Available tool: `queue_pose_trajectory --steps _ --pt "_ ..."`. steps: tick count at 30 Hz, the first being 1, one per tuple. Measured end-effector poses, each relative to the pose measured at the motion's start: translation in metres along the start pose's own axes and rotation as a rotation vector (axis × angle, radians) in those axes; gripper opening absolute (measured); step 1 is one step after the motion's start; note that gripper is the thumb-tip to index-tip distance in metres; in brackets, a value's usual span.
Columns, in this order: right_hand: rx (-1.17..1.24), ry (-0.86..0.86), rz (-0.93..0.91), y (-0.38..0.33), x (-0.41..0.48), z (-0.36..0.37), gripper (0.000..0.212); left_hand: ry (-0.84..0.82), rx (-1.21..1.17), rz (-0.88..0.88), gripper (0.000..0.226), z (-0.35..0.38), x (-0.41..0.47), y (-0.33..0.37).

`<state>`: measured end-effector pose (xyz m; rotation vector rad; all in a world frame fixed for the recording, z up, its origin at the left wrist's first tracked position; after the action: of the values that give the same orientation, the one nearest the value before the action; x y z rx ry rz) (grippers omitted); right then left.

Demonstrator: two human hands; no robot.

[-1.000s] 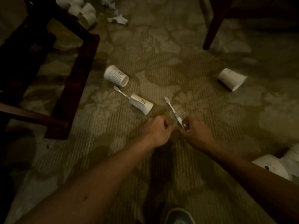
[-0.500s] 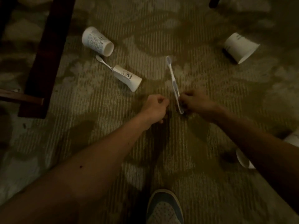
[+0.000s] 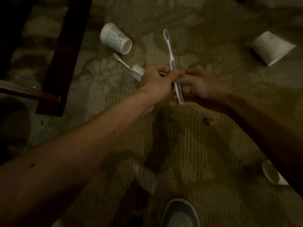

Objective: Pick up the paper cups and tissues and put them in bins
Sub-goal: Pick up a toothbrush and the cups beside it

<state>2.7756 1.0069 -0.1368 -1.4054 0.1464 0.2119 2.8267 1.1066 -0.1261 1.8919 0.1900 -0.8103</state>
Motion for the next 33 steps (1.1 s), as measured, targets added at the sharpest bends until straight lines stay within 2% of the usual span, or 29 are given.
queue_pose_trajectory --steps 3,6,10,13,17,19,24,30,33 --pt "0.041 -0.009 -0.036 -0.013 0.017 0.02 0.025 0.041 0.105 0.042 0.028 -0.036 0.006 0.014" --pt "0.025 -0.026 -0.056 -0.021 0.032 0.031 0.02 0.172 0.191 0.094 0.029 -0.081 0.021 0.024" --pt "-0.032 0.019 -0.011 -0.016 0.045 0.028 0.017 0.307 0.278 0.007 0.022 -0.125 0.056 0.004" --pt "0.001 0.075 0.038 -0.007 0.05 0.024 0.017 0.225 0.39 -0.067 0.024 -0.123 0.081 -0.016" --pt "-0.036 0.053 0.058 0.003 0.05 0.024 0.02 0.087 0.557 -0.034 0.044 -0.101 0.102 -0.02" --pt "-0.052 0.045 0.057 0.004 0.049 0.023 0.019 0.087 0.655 -0.008 0.042 -0.096 0.108 -0.02" --pt "-0.079 0.064 0.091 0.009 0.046 0.021 0.02 0.249 0.71 -0.02 0.013 -0.117 0.113 -0.03" --pt "-0.177 0.031 0.086 0.01 0.035 0.034 0.023 0.353 0.652 -0.042 0.028 -0.15 0.091 -0.054" --pt "-0.205 0.037 0.101 0.01 0.03 0.043 0.021 0.348 0.487 -0.02 0.02 -0.16 0.075 -0.053"
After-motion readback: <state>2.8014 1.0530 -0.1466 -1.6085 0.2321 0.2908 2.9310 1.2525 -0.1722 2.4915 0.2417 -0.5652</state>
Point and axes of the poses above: each hand's wrist, its own x-axis towards the middle knuckle, its own z-axis out of the palm, y = z × x, the point moved 7 cm from there along x, towards the middle knuckle, and after that the axes turned 14 degrees about -z, right-handed, at the moved point
